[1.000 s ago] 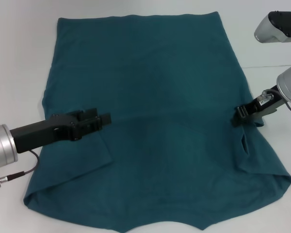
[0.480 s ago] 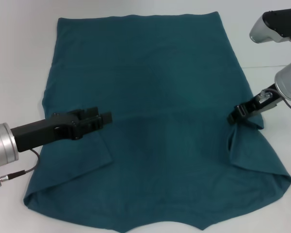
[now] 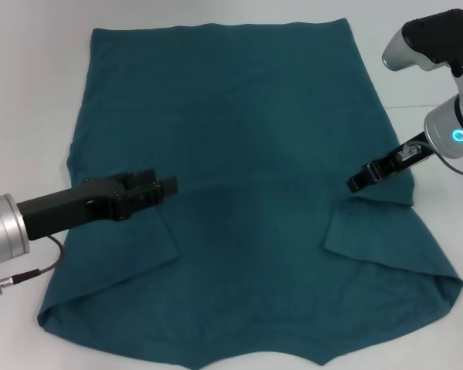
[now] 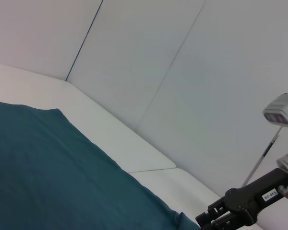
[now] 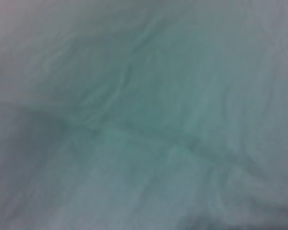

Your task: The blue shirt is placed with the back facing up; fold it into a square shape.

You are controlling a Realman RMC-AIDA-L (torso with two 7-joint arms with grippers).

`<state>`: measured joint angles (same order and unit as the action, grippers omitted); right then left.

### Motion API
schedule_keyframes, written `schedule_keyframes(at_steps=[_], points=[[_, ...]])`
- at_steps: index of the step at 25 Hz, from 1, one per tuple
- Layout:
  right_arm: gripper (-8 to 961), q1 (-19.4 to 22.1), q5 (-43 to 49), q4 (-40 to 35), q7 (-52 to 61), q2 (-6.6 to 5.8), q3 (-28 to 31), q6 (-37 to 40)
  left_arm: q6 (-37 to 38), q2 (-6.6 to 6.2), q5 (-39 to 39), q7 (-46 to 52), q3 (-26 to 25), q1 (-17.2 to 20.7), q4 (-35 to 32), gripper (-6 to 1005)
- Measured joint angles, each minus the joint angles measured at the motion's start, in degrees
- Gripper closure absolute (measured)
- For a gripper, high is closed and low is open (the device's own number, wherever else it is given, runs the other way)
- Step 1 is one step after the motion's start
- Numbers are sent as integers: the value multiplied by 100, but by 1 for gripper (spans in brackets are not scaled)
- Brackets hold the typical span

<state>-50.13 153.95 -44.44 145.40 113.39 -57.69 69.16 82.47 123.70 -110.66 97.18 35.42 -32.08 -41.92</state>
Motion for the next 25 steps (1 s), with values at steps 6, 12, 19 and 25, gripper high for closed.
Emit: schedule_keyframes(at_steps=[6,12,19,25], points=[[456,-24,199,-54,28,8,-11,110,-30,-4,0,3,0,-6,0,415],[458,230,649,-538,557,-38,55,407,-32,2,0,20,0,-31,0,415],[460,515,453,-557,643,-51,1017,356,-39,13,147,111,1,-36,0,416],[462,1095,-1748,-425,-106,-152,2221,559,-53,-50,354,716,0,-25,-40,416]])
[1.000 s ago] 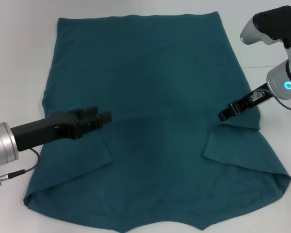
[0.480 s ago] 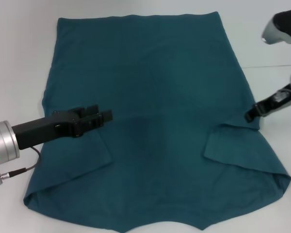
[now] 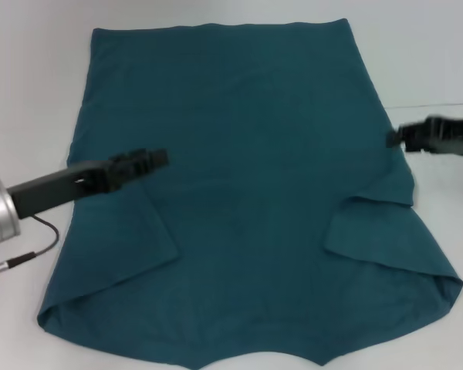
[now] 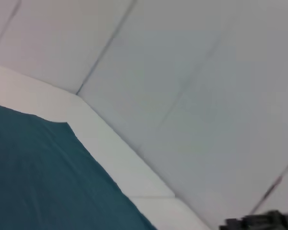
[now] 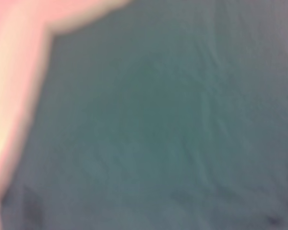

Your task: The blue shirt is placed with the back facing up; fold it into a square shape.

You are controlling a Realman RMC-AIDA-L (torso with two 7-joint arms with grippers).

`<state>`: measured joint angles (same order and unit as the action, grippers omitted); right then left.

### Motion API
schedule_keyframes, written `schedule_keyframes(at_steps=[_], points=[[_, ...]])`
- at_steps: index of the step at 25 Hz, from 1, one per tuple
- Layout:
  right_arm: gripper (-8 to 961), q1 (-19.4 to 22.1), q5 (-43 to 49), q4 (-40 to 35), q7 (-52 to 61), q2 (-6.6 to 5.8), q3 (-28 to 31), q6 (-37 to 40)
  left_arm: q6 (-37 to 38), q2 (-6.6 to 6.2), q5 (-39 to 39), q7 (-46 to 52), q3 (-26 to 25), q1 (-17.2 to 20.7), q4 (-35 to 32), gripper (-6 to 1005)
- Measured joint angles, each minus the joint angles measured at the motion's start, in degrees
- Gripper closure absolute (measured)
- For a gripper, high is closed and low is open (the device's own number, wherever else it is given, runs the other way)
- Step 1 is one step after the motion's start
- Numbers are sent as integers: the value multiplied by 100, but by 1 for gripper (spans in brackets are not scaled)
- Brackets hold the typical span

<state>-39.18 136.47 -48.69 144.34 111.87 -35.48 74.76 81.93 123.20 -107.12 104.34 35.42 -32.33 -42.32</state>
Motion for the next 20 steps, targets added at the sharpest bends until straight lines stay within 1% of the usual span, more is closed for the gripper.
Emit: schedule_keyframes(at_steps=[2,5,8,9,11,14,17,20], points=[[462,272,-1111,366,-428,-99,373,142,9,-39,157,379,-14,49,-49,416],[463,663,-2646,1139,-1261,-260,702,512,94,-154,471,1144,-105,172,-91,416],[463,946,-3386,1524,-1809,-345,741,938,241,-285,599,1883,-190,273,-96,416],[463,1014,-3471,1565,-1890,-359,734,1071,295,-329,590,2126,-206,303,-97,416],[463,1110,-3364,1561,-1917,-406,687,1300,458,-438,474,2642,-238,377,-97,415],[463,1141,-2973,1535,-1851,-536,640,1653,743,-530,138,3044,-477,445,-100,414],[463,1075,-2612,1521,-1683,-633,638,1791,970,-591,-502,3315,-852,450,-113,415],[462,1020,-2379,1519,-1555,-668,638,1709,1168,-649,-1219,3503,-1217,452,-116,415]])
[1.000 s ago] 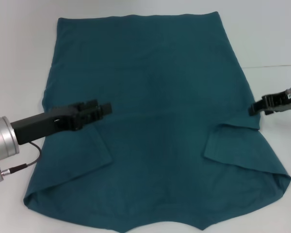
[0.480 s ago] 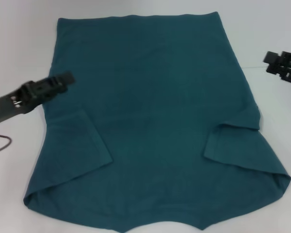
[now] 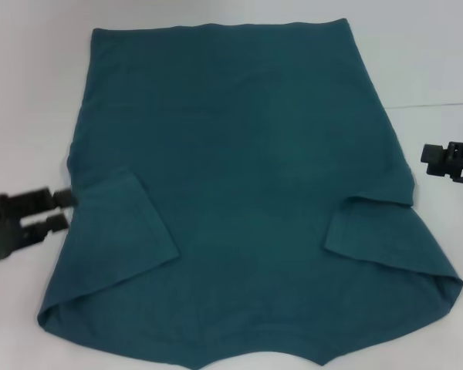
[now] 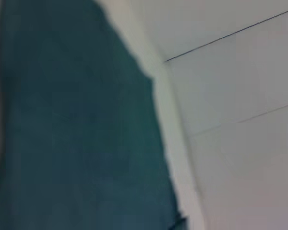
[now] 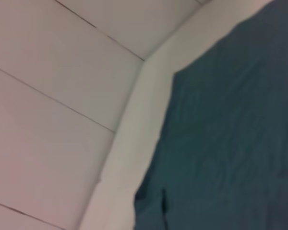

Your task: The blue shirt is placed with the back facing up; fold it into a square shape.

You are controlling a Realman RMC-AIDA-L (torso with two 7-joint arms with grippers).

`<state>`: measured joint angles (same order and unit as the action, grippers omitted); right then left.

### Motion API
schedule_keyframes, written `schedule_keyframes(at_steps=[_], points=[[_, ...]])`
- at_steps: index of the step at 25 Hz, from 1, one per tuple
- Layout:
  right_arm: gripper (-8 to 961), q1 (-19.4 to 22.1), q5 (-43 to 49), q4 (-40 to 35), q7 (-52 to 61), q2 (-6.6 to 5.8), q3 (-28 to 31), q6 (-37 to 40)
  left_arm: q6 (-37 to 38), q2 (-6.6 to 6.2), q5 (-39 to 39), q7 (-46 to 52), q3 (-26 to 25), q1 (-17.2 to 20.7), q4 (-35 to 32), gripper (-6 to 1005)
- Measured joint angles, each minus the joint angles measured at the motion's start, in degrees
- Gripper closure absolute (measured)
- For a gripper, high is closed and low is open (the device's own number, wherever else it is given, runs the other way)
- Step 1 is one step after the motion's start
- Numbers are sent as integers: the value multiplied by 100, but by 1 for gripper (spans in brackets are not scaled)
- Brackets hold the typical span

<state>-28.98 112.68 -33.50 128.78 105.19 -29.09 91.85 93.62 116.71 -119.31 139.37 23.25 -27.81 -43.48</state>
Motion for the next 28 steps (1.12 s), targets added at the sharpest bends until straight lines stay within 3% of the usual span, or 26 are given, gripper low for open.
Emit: schedule_keyframes(at_steps=[7,16,28], points=[[462,-96,261,0,78,35,-72,-257,303,-50,-976,79,-673,176,-56,415],[462,-133,268,25,78,80,-192,-355,318,-26,-1524,117,-730,303,-153,414],[461,-123,272,62,77,81,-162,-390,-89,37,-1697,221,-734,402,-86,414]])
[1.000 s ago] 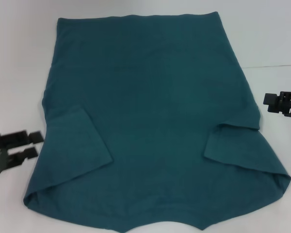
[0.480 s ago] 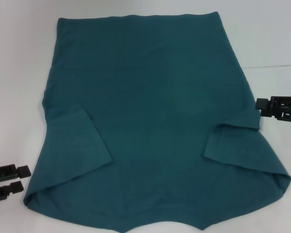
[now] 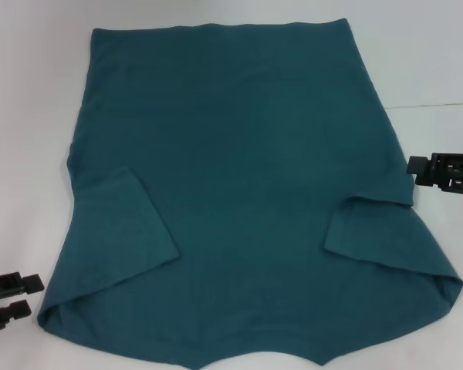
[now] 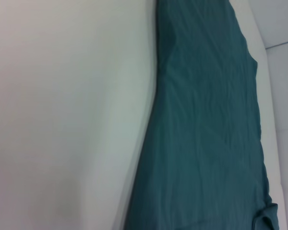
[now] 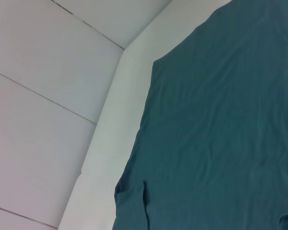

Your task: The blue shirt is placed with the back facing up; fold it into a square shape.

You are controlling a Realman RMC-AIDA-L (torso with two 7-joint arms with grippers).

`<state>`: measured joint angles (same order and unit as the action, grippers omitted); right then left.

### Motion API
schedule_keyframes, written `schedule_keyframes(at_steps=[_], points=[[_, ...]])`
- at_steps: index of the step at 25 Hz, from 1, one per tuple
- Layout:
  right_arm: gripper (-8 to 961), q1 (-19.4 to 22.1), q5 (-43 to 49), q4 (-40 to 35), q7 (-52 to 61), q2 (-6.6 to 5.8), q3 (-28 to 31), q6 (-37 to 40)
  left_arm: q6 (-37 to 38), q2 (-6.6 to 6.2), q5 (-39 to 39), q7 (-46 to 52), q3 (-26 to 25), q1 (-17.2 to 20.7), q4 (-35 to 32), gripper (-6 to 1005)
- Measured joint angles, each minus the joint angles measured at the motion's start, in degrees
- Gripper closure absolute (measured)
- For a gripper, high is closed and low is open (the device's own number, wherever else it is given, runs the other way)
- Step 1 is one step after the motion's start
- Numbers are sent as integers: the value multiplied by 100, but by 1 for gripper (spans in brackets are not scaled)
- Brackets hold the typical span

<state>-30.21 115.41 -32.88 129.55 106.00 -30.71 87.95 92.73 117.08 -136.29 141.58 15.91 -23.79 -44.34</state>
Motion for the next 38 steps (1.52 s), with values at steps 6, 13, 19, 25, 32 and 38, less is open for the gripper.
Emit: schedule_keyframes(at_steps=[6,13,19,25,32,38], points=[[461,-4,0,1,0,8,-8,-52,-142,37,-6,29,41,25,62,414],[461,13,0,6,-5,17,8,-68,-257,46,-14,-134,92,25,153,414],[461,15,0,2,-3,17,15,-68,-329,59,-19,-78,77,33,240,415],[461,5,-2,-19,0,17,13,-59,-462,58,-21,-81,137,33,295,415],[460,0,-7,-26,0,18,12,-63,-521,64,-23,-95,141,34,312,415],[460,10,-19,-42,0,17,16,-68,-719,70,-34,-117,143,38,433,415]])
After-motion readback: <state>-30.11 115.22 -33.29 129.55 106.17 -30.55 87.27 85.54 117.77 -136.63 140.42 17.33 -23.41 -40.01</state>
